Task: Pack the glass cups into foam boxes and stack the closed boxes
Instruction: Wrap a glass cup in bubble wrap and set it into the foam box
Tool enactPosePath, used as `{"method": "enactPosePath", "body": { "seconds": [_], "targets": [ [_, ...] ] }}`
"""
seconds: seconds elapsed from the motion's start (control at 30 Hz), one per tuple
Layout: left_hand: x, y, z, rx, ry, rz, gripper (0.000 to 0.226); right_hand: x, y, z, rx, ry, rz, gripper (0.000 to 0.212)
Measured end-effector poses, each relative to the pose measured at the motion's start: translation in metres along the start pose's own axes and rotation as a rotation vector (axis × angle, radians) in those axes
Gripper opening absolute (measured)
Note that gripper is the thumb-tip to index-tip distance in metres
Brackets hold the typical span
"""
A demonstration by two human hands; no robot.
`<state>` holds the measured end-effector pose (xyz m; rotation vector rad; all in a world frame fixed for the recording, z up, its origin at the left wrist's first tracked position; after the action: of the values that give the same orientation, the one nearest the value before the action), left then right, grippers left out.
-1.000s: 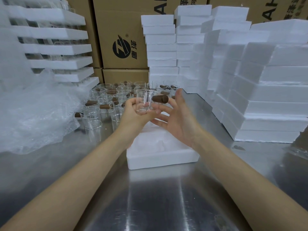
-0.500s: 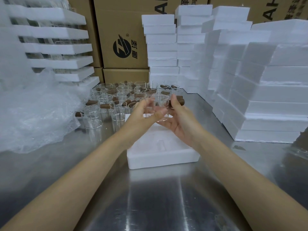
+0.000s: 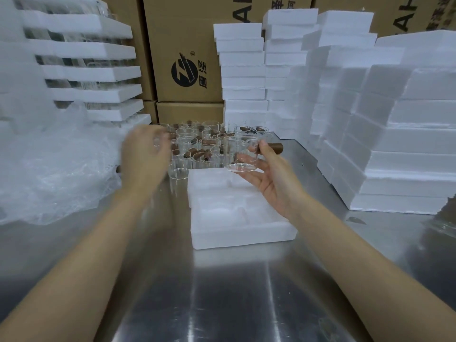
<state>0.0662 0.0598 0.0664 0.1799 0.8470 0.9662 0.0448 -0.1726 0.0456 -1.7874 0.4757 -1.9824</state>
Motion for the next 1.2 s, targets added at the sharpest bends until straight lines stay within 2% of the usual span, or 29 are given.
{"method": "enactPosePath", "body": {
  "seconds": [0.03,0.1,0.2,0.3,0.47,0.57,0.67,0.7,0.77,0.83,0.93,1.03,1.1,1.2],
  "targets": [
    [0.02,0.008,0.007,-0.076,0.014,0.223,0.027,0.0,0.0,0.0,-0.003,0.004,0.002,0.026],
    [0.058,0.021,0.015,-0.126,0.233,0.439,0.046,0.0,0.0,0.0,-0.003,0.004,-0.002,0.027],
    [0.09,0.03,0.015,-0.083,0.583,0.449,0.056,-0.001,0.001,0.001,0.001,-0.008,-0.02,0.029],
    [0.105,0.027,0.012,-0.036,0.676,0.46,0.049,-0.002,0.001,0.001,0.008,-0.017,-0.025,0.03],
    [0.115,0.02,0.008,-0.053,0.584,0.455,0.031,-0.003,0.0,0.0,0.024,-0.032,-0.024,0.031],
    [0.112,0.022,0.011,-0.139,0.492,0.508,0.026,-0.003,-0.001,0.0,0.025,-0.04,-0.039,0.031],
    [0.097,0.026,0.012,-0.267,0.321,0.538,0.027,-0.003,-0.002,-0.001,0.017,-0.042,-0.043,0.03],
    [0.089,0.027,0.014,-0.308,0.249,0.456,0.027,-0.003,-0.002,-0.001,0.018,-0.041,-0.045,0.03],
    [0.066,0.027,0.017,-0.359,0.101,0.123,0.022,-0.002,-0.002,-0.002,0.015,-0.039,-0.05,0.03],
    [0.032,0.023,0.013,-0.342,-0.073,-0.13,0.017,-0.002,-0.003,-0.002,0.005,-0.038,-0.047,0.031],
    [-0.015,0.002,-0.008,-0.182,-0.28,-0.262,0.03,-0.001,-0.002,-0.003,-0.005,-0.022,-0.018,0.03],
    [-0.035,-0.021,-0.031,0.134,-0.383,-0.321,0.042,0.002,-0.003,-0.003,-0.043,0.02,0.021,0.028],
    [-0.031,-0.031,-0.037,0.29,-0.387,-0.256,0.044,0.003,-0.003,-0.003,-0.083,0.051,0.046,0.029],
    [-0.019,-0.037,-0.035,0.369,-0.256,-0.209,0.049,0.004,-0.002,-0.003,-0.124,0.077,0.055,0.031]
  ]
}}
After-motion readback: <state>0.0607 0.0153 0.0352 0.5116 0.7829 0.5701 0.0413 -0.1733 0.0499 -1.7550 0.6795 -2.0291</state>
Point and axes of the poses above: each hand's wrist, its own z-axis towards the middle knuckle, its own y-axis out of the back of the hand, x = y × z, the point moved 1 cm from there along z, towards the middle knuckle, and after that the axes turned 2 degrees about z, right-handed, at the moved point
